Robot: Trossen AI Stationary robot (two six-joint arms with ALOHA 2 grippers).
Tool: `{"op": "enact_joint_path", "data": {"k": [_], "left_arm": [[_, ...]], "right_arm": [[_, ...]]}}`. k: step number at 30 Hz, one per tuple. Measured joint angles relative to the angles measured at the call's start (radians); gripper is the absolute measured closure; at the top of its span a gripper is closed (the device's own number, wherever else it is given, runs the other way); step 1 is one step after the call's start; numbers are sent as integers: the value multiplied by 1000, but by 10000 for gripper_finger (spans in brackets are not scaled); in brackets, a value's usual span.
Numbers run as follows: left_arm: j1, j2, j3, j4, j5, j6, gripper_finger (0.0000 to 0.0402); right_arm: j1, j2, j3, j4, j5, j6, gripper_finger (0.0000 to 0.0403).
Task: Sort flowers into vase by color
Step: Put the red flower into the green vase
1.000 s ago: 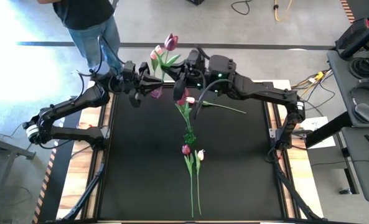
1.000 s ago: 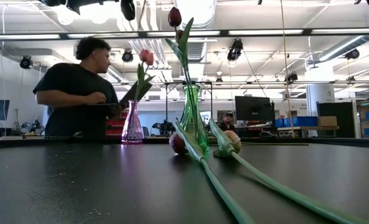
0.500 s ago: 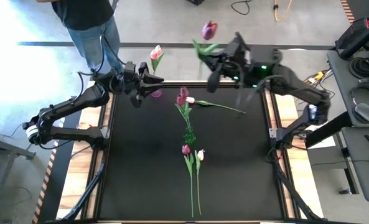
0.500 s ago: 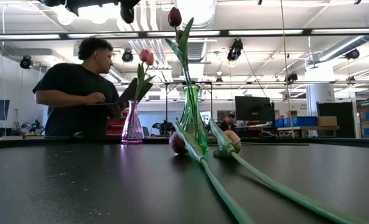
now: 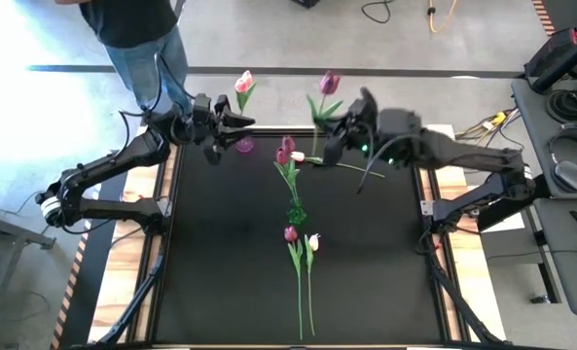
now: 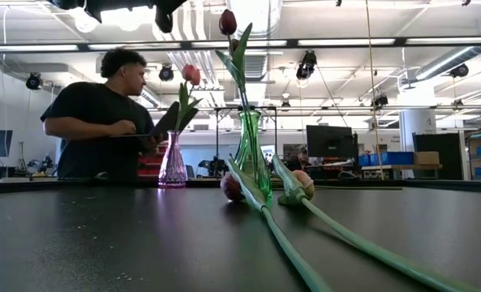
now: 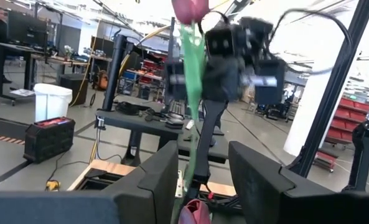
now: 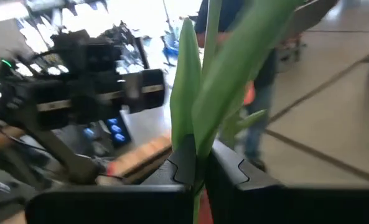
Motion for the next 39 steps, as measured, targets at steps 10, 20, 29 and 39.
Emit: {"op": "enact_joint_path", "data": {"k": [10, 20, 29, 39], "left_arm": [[34, -4, 0, -8, 0, 0, 273], [46, -4, 0, -32, 1, 6, 273], [48, -4, 0, -40, 3, 7, 273], [77, -13, 0, -53, 5, 8, 273]], "right_arm": [[118, -6, -265, 292, 70, 113, 390], [148, -3, -375, 362, 112, 97, 390], [148, 8, -463, 470, 111, 86, 390], [148, 70, -464, 463, 95, 79, 390]]}}
